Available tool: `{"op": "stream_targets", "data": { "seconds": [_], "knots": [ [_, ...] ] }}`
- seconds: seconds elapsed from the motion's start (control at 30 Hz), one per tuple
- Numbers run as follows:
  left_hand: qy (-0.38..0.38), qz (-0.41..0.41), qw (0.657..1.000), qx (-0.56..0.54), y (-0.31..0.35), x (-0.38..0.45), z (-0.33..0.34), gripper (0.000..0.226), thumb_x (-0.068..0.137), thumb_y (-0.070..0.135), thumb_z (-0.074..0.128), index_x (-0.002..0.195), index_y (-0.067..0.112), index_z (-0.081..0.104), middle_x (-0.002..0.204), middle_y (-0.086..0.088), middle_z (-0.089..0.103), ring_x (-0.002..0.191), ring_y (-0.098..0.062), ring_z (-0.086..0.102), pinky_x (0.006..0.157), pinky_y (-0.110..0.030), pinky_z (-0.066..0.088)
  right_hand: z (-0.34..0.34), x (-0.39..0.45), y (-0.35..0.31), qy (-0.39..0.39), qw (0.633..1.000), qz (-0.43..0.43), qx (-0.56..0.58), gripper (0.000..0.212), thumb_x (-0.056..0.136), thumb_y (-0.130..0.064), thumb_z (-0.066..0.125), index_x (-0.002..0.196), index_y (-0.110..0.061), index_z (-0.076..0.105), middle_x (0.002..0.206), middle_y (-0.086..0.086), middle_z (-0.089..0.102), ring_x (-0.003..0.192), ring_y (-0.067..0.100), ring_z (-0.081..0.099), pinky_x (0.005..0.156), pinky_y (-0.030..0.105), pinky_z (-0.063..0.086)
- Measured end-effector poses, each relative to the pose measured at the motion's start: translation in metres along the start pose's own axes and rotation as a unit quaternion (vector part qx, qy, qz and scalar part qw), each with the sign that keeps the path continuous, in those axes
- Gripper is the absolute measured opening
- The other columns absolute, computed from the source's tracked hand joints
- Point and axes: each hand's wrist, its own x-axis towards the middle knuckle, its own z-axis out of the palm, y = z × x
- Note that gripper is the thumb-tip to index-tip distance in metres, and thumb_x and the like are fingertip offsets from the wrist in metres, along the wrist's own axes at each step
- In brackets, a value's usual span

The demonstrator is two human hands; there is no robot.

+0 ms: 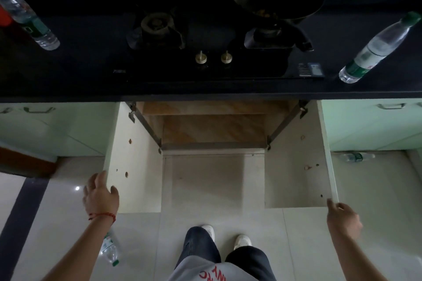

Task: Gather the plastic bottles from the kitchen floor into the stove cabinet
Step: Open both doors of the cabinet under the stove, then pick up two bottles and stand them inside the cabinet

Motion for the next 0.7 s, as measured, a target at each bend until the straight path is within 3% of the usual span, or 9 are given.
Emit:
{"op": "stream_targets", "data": {
  "seconds": [0.1, 0.17, 0.3, 0.4, 0.47, 0.53, 0.6, 0.7],
  "knots": [
    [-0.019, 0.118, 0.993, -0.011, 0.027, -0.006, 0.013, 0.043, 0.073, -0.006, 0.063, 0.116, -0.001, 0.058, 0.128, -0.025, 0.054, 0.114, -0.046, 0.049, 0.087, -0.055, 0.045, 0.005, -0.005, 0.015, -0.039, 0.998, 0.028, 0.046, 0.037, 0.086, -0.032, 0.058, 0.11, -0.003, 0.062, 0.104, 0.029, 0.067, 0.096, 0.04, 0.062, 0.073, 0.035, 0.046],
    [-0.09, 0.163, 0.982, -0.027, 0.049, -0.018, 0.029, 0.035, 0.076, -0.005, 0.062, 0.111, -0.002, 0.061, 0.12, -0.024, 0.06, 0.11, -0.042, 0.055, 0.087, -0.051, 0.049, 0.007, -0.011, 0.03, -0.09, 0.99, 0.044, 0.101, 0.042, 0.087, -0.029, 0.059, 0.12, -0.003, 0.056, 0.109, 0.028, 0.066, 0.098, 0.037, 0.063, 0.07, 0.033, 0.045],
    [-0.327, 0.142, 0.934, -0.024, 0.091, -0.064, 0.071, 0.028, 0.083, 0.005, 0.059, 0.111, 0.0, 0.062, 0.117, -0.018, 0.065, 0.107, -0.029, 0.062, 0.093, -0.033, 0.047, 0.003, -0.024, 0.069, -0.151, 0.975, 0.09, 0.134, 0.04, 0.087, -0.022, 0.06, 0.12, 0.001, 0.055, 0.113, 0.027, 0.064, 0.101, 0.039, 0.062, 0.089, 0.046, 0.048],
    [-0.431, 0.121, 0.894, 0.01, 0.12, -0.106, 0.096, 0.022, 0.084, 0.015, 0.062, 0.102, 0.004, 0.067, 0.109, -0.015, 0.07, 0.102, -0.024, 0.064, 0.083, -0.023, 0.044, -0.009, -0.033, 0.11, -0.181, 0.962, 0.121, 0.164, 0.034, 0.089, -0.018, 0.058, 0.114, 0.005, 0.058, 0.11, 0.025, 0.064, 0.084, 0.031, 0.062, 0.071, 0.034, 0.048],
    [-0.477, 0.142, 0.866, 0.05, 0.137, -0.133, 0.11, 0.022, 0.085, 0.021, 0.06, 0.098, 0.006, 0.069, 0.105, -0.013, 0.071, 0.1, -0.024, 0.065, 0.079, -0.023, 0.045, -0.018, -0.035, 0.146, -0.192, 0.953, 0.152, 0.177, 0.031, 0.089, -0.017, 0.058, 0.11, 0.005, 0.06, 0.102, 0.022, 0.065, 0.072, 0.024, 0.058, 0.058, 0.026, 0.04],
    [-0.501, 0.154, 0.848, 0.084, 0.154, -0.161, 0.12, 0.02, 0.085, 0.027, 0.059, 0.089, 0.01, 0.069, 0.097, -0.014, 0.071, 0.094, -0.026, 0.066, 0.076, -0.028, 0.048, -0.03, -0.036, 0.185, -0.201, 0.943, 0.185, 0.189, 0.031, 0.089, -0.016, 0.057, 0.109, 0.007, 0.061, 0.089, 0.016, 0.062, 0.064, 0.021, 0.055, 0.055, 0.024, 0.036],
    [-0.516, 0.144, 0.84, 0.084, 0.167, -0.19, 0.128, 0.016, 0.086, 0.027, 0.057, 0.076, 0.017, 0.063, 0.086, -0.011, 0.067, 0.078, -0.023, 0.062, 0.064, -0.026, 0.045, -0.047, -0.035, 0.224, -0.206, 0.931, 0.22, 0.206, 0.028, 0.09, -0.015, 0.056, 0.107, 0.007, 0.06, 0.081, 0.014, 0.058, 0.059, 0.021, 0.052, 0.052, 0.023, 0.034],
    [-0.524, 0.112, 0.841, 0.078, 0.184, -0.236, 0.137, 0.018, 0.089, 0.024, 0.052, 0.073, 0.019, 0.057, 0.074, -0.004, 0.061, 0.061, -0.017, 0.053, 0.055, -0.021, 0.035, -0.076, -0.036, 0.278, -0.202, 0.916, 0.256, 0.233, 0.023, 0.09, -0.014, 0.054, 0.103, 0.004, 0.06, 0.08, 0.015, 0.056, 0.057, 0.022, 0.05, 0.052, 0.024, 0.032]
  ]
}}
